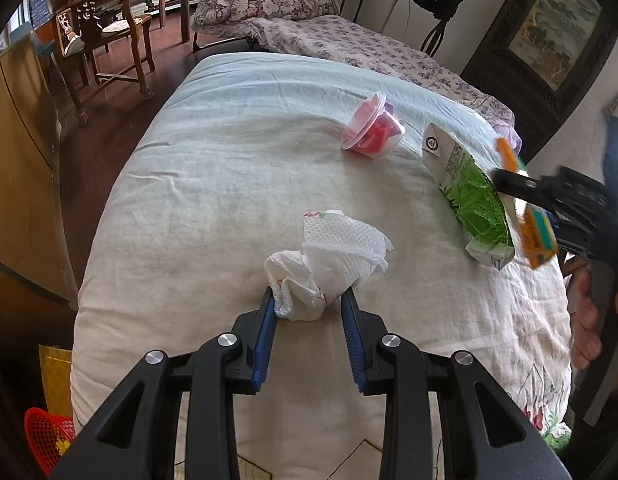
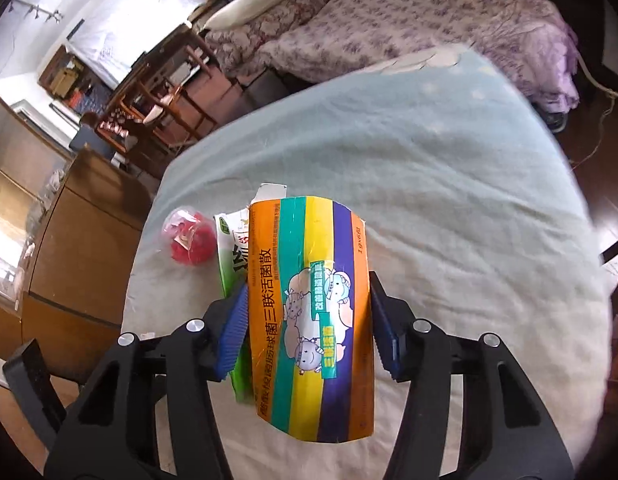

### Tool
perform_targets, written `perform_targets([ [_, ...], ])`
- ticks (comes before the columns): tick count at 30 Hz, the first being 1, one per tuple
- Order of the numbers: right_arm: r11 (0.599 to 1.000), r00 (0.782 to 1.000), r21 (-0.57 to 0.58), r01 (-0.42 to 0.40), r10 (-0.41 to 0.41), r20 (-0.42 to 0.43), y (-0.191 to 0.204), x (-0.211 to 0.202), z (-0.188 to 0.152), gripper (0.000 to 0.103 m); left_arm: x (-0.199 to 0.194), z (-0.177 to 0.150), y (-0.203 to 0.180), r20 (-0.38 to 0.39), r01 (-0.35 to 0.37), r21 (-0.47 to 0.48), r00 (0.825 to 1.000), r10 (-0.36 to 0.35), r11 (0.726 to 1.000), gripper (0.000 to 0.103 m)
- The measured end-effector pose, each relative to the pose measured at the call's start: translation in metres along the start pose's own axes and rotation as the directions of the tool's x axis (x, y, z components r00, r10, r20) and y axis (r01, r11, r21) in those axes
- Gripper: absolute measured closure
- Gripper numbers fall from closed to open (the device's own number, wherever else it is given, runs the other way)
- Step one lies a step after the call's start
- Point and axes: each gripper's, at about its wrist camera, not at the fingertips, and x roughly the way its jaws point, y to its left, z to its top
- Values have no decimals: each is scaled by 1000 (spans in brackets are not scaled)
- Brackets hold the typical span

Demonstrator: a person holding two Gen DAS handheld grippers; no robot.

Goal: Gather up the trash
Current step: 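Carry the tissue and striped box to the red wastebasket with both tools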

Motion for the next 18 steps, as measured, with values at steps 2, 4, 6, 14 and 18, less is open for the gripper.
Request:
perform_targets([
  [2,1000,1000,5,20,-20,21,-3,-9,-4,48,-1,-1,0,2,1,0,1000,-1,1000,71],
  [4,1000,999,14,27,-28,29,-6,-17,-9,48,-3,-1,-2,3,4,1,1000,-4,1000,71],
  [6,999,1000,28,23,-24,21,-9,-22,-18,48,-6,-2,-3,10,5,4,1000,-5,1000,71],
  [14,1000,999,20,6,-5,-34,-7,-36,-69,48,-32,-14,-9,48,0,24,999,-1,1000,73],
  [18,1000,999,7,-16,17,-48,2,-44,-90,48,-48,-28,-6,52,-4,30,999,3,1000,73],
])
